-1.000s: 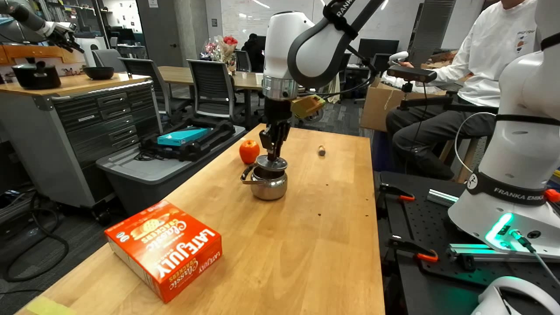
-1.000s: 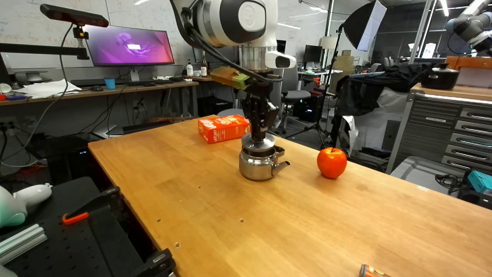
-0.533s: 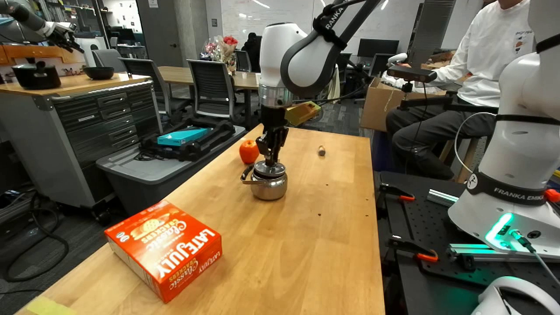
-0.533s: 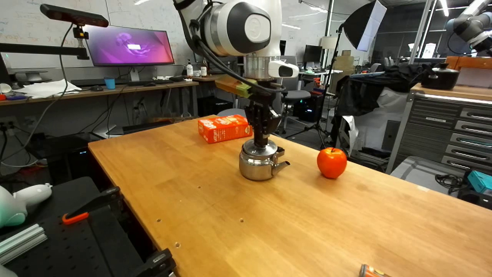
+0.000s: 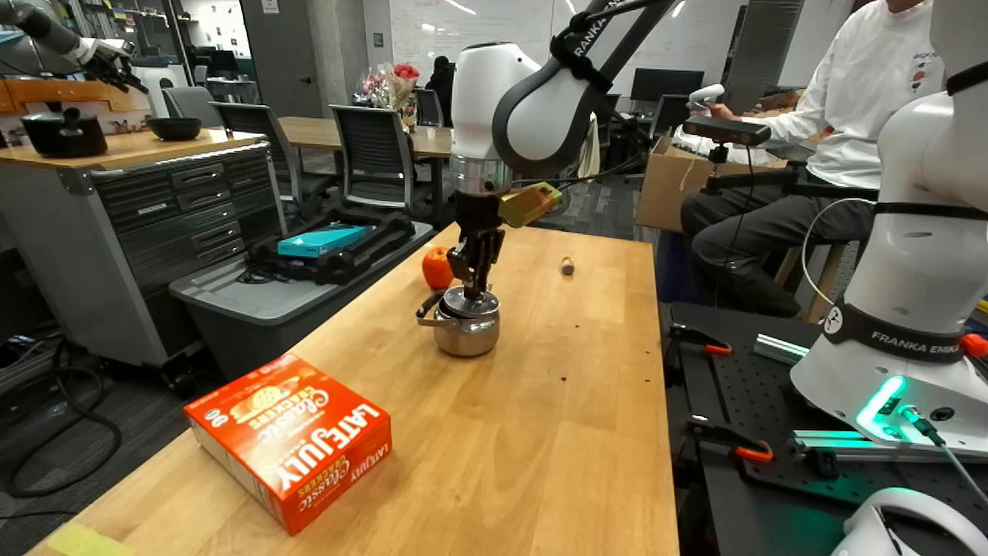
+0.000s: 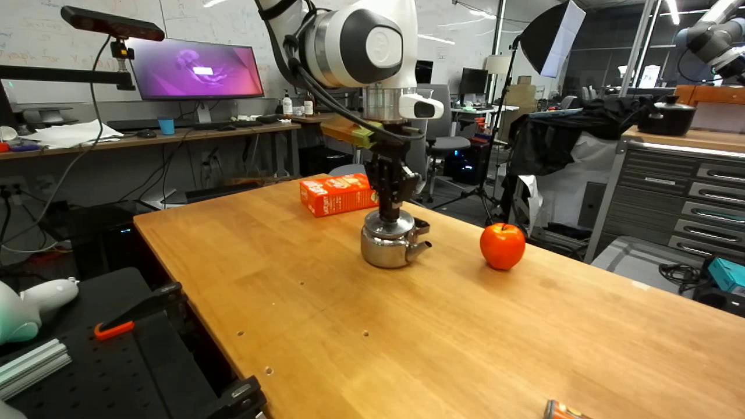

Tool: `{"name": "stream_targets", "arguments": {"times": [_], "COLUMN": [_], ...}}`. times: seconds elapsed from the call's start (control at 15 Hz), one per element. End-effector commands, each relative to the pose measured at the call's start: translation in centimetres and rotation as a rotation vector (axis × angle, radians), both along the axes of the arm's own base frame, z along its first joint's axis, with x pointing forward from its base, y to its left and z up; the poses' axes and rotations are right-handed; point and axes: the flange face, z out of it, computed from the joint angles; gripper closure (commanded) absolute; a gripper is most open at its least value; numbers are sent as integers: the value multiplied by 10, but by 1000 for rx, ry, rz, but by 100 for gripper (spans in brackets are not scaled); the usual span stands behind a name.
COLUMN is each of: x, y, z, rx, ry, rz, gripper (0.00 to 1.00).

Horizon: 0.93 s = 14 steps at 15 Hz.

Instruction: Put the lid on the tea pot.

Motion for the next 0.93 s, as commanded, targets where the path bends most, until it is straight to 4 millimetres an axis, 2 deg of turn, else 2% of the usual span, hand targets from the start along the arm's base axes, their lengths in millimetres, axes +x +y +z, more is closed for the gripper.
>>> {"name": "stream_targets", "arguments": {"times": [0.0, 0.6, 0.87], "x": [0, -1, 4], "y": [10, 23, 24], "z": [5, 37, 40], "rx": [-14, -12, -8], "ry": [-14, -39, -56], "rz": [11, 44, 44], "gripper": [93, 93, 93]}}
